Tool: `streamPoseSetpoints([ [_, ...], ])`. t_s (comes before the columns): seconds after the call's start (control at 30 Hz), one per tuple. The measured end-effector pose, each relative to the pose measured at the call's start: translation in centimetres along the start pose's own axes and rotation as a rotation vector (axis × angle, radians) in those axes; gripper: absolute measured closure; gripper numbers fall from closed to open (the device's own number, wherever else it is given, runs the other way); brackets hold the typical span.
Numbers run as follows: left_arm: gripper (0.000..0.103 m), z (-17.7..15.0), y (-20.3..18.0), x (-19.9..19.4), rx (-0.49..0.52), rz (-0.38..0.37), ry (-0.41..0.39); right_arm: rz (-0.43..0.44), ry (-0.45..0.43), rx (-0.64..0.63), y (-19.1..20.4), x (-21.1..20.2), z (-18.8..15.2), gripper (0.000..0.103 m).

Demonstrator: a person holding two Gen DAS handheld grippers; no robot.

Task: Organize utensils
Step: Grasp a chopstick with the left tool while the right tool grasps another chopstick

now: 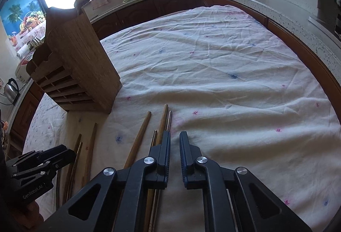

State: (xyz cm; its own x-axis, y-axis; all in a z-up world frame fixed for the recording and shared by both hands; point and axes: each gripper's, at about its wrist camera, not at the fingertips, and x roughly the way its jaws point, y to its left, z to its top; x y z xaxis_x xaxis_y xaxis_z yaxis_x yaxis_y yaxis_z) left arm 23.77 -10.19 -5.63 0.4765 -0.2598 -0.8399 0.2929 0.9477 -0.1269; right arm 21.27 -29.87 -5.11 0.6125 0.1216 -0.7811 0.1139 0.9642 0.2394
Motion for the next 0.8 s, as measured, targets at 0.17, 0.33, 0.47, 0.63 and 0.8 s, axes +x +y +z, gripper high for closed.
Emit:
streamPoseSetpoints([
  [0.17, 0.073, 0.3, 0.0, 0.2, 0.015, -0.003, 0.004, -0.012, -0.005, -0.018, 0.3, 0.4, 0.3, 0.098],
  [0.33, 0.077, 0.2, 0.4, 0.1, 0.018, -0.021, 0.007, 0.072, -0.01, 0.072, -0.8, -0.1, 0.5, 0.097],
  [0.47, 0.078, -0.1, 0.1, -0.1, 0.041, 0.0, 0.008, 0.091, -0.015, 0.041, 0.0, -0.5, 0.6, 0.097],
  [0.63, 0.078, 0.2, -0.7, 0.3, 0.062, 0.025, 0.003, 0.047, 0.007, -0.001, 0.6, 0.6, 0.5, 0.098],
  [0.8, 0.078, 0.5, -1.9, 0.9, 0.097, 0.056, -0.004, -0.011, 0.007, -0.084, 1.8, 1.3, 0.8, 0.097],
])
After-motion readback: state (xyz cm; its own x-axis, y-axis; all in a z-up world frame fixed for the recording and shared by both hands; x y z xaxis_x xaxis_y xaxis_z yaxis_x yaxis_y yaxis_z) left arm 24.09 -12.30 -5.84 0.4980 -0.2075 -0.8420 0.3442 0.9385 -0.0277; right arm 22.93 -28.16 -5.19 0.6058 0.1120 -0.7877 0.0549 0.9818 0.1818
